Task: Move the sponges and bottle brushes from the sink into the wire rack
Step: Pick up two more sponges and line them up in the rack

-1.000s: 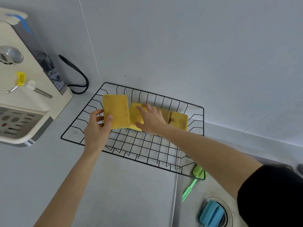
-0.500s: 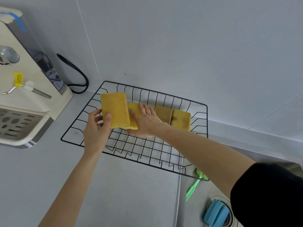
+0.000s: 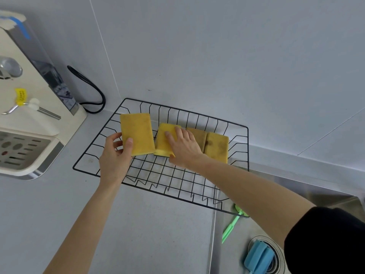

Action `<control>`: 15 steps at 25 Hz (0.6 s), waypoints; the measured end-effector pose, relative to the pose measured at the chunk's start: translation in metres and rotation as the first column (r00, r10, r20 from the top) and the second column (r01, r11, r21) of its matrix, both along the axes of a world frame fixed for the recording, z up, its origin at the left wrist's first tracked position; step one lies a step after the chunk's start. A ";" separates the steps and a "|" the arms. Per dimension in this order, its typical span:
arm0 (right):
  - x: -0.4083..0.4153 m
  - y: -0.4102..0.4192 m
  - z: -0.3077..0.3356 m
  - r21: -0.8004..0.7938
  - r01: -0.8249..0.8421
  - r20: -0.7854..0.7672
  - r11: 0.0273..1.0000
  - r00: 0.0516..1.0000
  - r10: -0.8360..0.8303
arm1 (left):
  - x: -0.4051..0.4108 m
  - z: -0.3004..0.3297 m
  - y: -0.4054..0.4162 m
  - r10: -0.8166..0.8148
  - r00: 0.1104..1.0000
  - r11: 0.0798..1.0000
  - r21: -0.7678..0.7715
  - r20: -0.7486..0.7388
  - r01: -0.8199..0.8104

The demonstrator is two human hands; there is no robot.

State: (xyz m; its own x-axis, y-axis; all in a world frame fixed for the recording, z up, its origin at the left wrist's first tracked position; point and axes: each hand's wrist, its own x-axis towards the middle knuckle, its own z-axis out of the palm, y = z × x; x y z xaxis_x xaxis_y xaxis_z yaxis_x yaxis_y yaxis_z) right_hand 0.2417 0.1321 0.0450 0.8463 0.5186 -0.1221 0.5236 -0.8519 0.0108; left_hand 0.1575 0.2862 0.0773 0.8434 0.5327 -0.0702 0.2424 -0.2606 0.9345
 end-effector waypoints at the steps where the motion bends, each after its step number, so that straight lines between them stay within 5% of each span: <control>1: -0.001 0.001 -0.001 -0.002 0.008 0.024 1.000 1.000 -0.008 | 0.001 0.000 0.000 -0.006 1.000 1.000 0.010 -0.003 0.006; 15: 0.005 0.010 0.000 0.005 0.017 -0.030 1.000 0.999 -0.017 | 0.012 -0.007 0.004 -0.020 1.000 0.996 0.087 -0.024 0.022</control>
State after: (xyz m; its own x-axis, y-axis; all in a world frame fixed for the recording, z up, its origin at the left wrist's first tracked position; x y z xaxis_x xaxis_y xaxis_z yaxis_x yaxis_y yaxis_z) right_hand 0.2469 0.1422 0.0451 0.8511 0.5045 -0.1449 0.5087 -0.8609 -0.0094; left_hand 0.1694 0.2899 0.0701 0.8533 0.5197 -0.0435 0.2568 -0.3462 0.9023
